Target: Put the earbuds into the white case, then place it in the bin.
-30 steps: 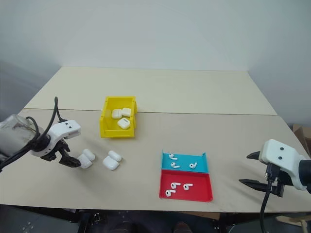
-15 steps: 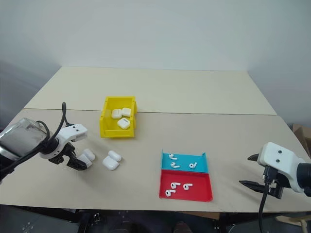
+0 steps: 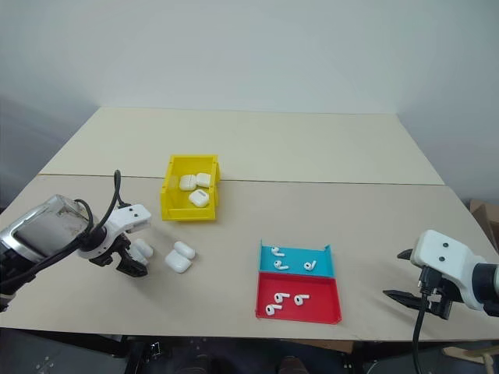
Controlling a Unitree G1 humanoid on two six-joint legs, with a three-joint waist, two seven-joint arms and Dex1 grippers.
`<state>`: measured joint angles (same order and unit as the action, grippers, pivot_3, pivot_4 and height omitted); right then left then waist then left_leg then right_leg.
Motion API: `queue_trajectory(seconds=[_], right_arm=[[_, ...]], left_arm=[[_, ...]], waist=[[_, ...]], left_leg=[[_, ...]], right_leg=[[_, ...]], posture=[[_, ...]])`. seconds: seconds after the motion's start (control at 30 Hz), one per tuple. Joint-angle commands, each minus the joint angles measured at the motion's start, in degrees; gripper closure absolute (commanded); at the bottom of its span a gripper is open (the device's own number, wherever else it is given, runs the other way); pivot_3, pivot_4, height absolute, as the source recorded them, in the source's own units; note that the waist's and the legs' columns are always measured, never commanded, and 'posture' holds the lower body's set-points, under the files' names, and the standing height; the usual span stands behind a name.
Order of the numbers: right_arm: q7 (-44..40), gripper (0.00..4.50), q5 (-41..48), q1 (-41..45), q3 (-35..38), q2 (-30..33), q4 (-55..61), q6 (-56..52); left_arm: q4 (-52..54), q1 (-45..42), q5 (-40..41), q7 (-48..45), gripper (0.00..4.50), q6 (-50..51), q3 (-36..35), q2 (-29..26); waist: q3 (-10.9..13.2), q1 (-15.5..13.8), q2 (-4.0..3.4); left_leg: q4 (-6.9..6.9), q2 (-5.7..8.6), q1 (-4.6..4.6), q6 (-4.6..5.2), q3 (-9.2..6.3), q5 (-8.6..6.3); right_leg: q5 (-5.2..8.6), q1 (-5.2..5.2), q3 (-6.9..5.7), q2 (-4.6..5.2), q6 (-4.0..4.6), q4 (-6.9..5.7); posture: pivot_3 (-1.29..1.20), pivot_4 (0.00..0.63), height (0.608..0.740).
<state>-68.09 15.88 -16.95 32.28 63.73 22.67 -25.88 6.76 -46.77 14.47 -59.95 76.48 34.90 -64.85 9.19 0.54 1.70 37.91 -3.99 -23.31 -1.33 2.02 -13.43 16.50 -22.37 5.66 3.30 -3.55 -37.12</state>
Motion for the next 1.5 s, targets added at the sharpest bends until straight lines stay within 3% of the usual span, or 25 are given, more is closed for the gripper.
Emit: queue_trajectory(seconds=[0.03,0.13,0.27,0.4,0.57,0.63,0.7,0.83,1.0,1.1,1.23,1.37,1.5], right_arm=[[0.7,0.00,0.0,-0.3,1.9,-0.4,2.0,-0.9],[1.1,0.00,0.1,0.0,1.5,-0.4,2.1,-1.0],[1.3,0.00,0.0,0.7,1.0,-0.1,1.5,-0.7],[1.0,0.00,-0.1,1.0,1.4,0.3,1.3,-0.9],[-1.4,0.00,2.2,2.1,4.8,2.4,3.3,-4.4],[-2.7,0.00,3.9,3.0,5.7,3.9,5.1,-6.7],[-5.2,0.00,5.0,4.1,5.6,7.4,7.7,-9.6],[-7.4,0.00,5.8,6.1,3.7,12.8,12.1,-11.8],[-5.6,0.00,12.4,12.6,-3.4,18.3,20.2,-17.6],[-1.7,0.00,12.6,16.9,-11.0,20.7,24.5,-17.7],[1.7,0.00,10.0,21.3,-21.6,23.1,27.3,-16.9],[3.1,0.00,7.4,29.6,-33.0,21.6,28.6,-17.9],[2.4,0.83,3.7,36.3,-41.7,19.3,28.9,-18.9]], left_arm=[[0.0,-0.7,-1.6,0.2,0.90,-0.6,-0.2,-0.8],[0.2,-0.5,-2.0,0.2,1.74,-0.9,-0.3,-0.8],[1.2,0.1,-2.5,1.0,1.74,-1.6,-1.3,-1.0],[5.3,3.5,0.5,0.9,1.74,-4.7,-9.3,-2.7],[14.6,14.2,7.1,-1.4,1.74,-14.6,-28.1,-4.5],[17.3,18.9,8.1,0.5,1.74,-19.6,-35.2,-1.6],[19.8,22.9,8.3,5.9,1.74,-26.6,-41.8,6.1],[21.6,27.4,9.2,11.1,1.74,-40.7,-46.7,19.8],[20.9,33.9,15.2,7.1,1.74,-55.7,-48.1,32.1],[17.8,35.8,16.2,2.0,1.74,-62.9,-45.7,35.2],[14.1,38.0,18.9,-4.7,1.74,-67.4,-43.7,36.6],[10.5,40.4,19.3,-11.2,1.74,-72.2,-41.6,36.7],[9.8,42.1,19.0,-12.8,1.74,-73.7,-40.3,36.6]], waist=[[0.0,0.0,0.00],[0.0,0.0,0.00],[0.0,0.0,0.00],[0.0,0.2,0.00],[0.0,0.2,0.00],[0.0,0.1,-0.02],[-0.1,0.1,-0.11],[-0.1,-0.4,-0.10],[-0.1,-0.4,-0.12],[-0.1,-0.5,-0.12],[-0.1,-0.5,-0.13],[-0.1,-0.2,-0.14],[-0.1,0.2,-0.14]], left_leg=[[0.00,0.00,0.00,0.00,0.00,0.00],[0.00,0.00,-0.01,0.00,-0.01,0.00],[0.00,0.00,-0.01,0.00,-0.01,0.00],[0.00,0.00,-0.02,0.00,-0.02,0.00],[0.00,0.00,-0.06,0.00,-0.03,0.00],[0.00,0.00,-0.02,0.00,-0.03,0.00],[0.00,0.01,0.06,0.00,-0.03,0.00],[0.10,0.02,0.12,0.00,-0.09,0.01],[0.22,0.03,0.05,0.00,-0.08,0.00],[0.21,0.01,0.04,0.00,-0.11,0.00],[0.28,0.02,0.06,0.00,-0.10,0.00],[0.28,0.01,0.05,0.00,-0.09,0.00],[0.28,0.00,0.04,0.00,-0.10,0.00]], right_leg=[[0.00,0.00,0.00,0.00,0.00,0.00],[0.00,0.00,-0.01,0.00,0.00,0.01],[0.00,0.00,-0.01,0.00,0.00,0.01],[0.00,-0.01,-0.01,0.00,0.00,0.01],[0.00,-0.02,-0.06,0.04,0.00,0.01],[0.00,0.00,-0.07,0.06,0.00,0.00],[0.00,0.09,-0.08,0.08,0.00,0.01],[-0.02,0.18,-0.12,0.07,0.01,-0.09],[-0.04,0.15,-0.09,0.11,0.01,-0.07],[-0.05,0.14,-0.13,0.09,0.01,-0.08],[-0.05,0.17,-0.12,0.12,0.00,-0.08],[-0.06,0.12,-0.12,0.12,0.00,-0.08],[-0.05,0.10,-0.12,0.11,0.00,-0.08]], posture=[[0.00,0.150,0.740],[0.00,0.150,0.740],[0.00,0.150,0.740],[0.00,0.150,0.740],[0.00,0.150,0.740],[0.00,0.150,0.740],[0.00,0.150,0.740],[0.00,0.150,0.740],[0.00,0.150,0.740],[0.00,0.150,0.740],[0.00,0.150,0.740],[0.00,0.150,0.740],[0.00,0.150,0.740]])
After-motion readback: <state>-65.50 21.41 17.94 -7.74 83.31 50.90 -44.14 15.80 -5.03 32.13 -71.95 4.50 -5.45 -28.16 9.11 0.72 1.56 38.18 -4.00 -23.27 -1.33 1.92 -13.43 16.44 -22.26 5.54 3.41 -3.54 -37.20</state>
